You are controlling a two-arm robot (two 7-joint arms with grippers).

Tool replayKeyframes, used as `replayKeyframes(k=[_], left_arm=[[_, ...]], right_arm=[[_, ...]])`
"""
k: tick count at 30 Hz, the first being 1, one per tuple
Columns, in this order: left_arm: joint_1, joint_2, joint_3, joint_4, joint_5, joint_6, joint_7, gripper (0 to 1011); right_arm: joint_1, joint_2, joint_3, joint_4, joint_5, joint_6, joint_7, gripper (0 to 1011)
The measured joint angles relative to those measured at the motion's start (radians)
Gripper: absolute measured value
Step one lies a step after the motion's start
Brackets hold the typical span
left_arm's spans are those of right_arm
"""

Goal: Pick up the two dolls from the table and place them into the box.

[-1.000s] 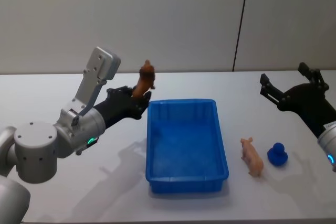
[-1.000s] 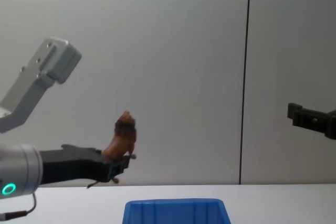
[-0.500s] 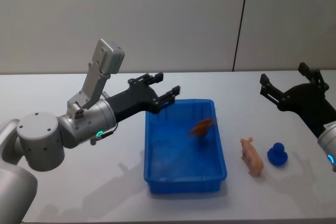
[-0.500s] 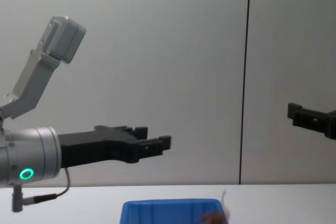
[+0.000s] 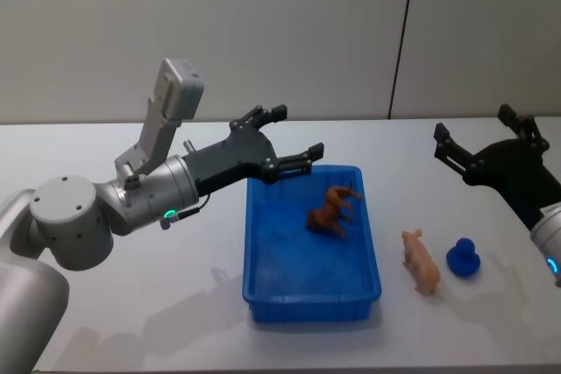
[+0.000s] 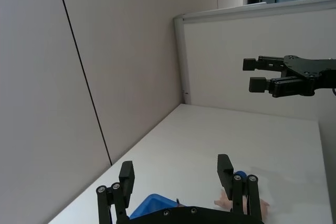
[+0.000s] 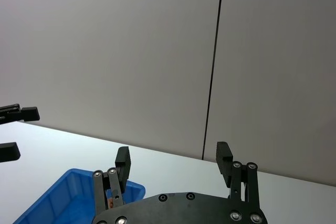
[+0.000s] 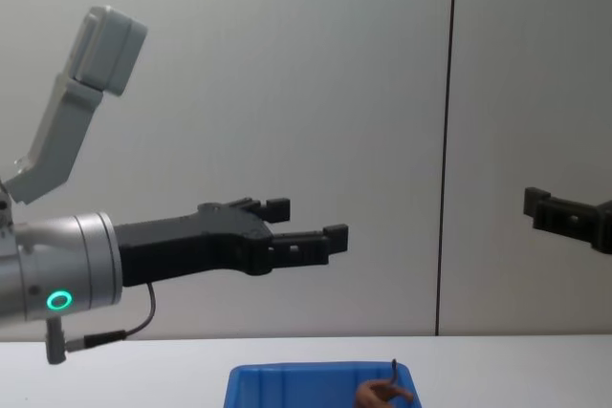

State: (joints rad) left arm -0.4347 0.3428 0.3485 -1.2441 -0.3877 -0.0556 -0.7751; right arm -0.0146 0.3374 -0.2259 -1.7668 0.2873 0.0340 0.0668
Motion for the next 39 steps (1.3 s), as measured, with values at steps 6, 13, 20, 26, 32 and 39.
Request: replayKeyframes(k=[6,13,20,26,32,39], left_arm=[[0.001,0.008,-0.005,-0.004,0.017,-0.032,0.013,1001],[0.019,0.024,-0.013,-0.035,0.051,-0.052,0.071,1001],[0.046,0.046,-0.021,-0.08,0.099,-0.062,0.171,1001],[0.067,0.061,-0.028,-0.115,0.138,-0.064,0.25,1001],[0.091,0.078,-0.036,-0.153,0.189,-0.061,0.349,1001],[0.115,0.094,-0.045,-0.19,0.245,-0.051,0.452,1001]], right_arm=[[0.0,0.0,0.0,0.0,0.0,0.0,0.0,1001],[0.0,0.0,0.0,0.0,0.0,0.0,0.0,1001],[0.0,0.0,0.001,0.001,0.0,0.0,0.0,1001],[-0.001,0.002,0.006,0.01,0.008,0.012,-0.002,1001],[-0.003,0.004,0.012,0.029,0.018,0.039,-0.014,1001],[-0.003,0.005,0.019,0.069,0.029,0.068,-0.026,1001]])
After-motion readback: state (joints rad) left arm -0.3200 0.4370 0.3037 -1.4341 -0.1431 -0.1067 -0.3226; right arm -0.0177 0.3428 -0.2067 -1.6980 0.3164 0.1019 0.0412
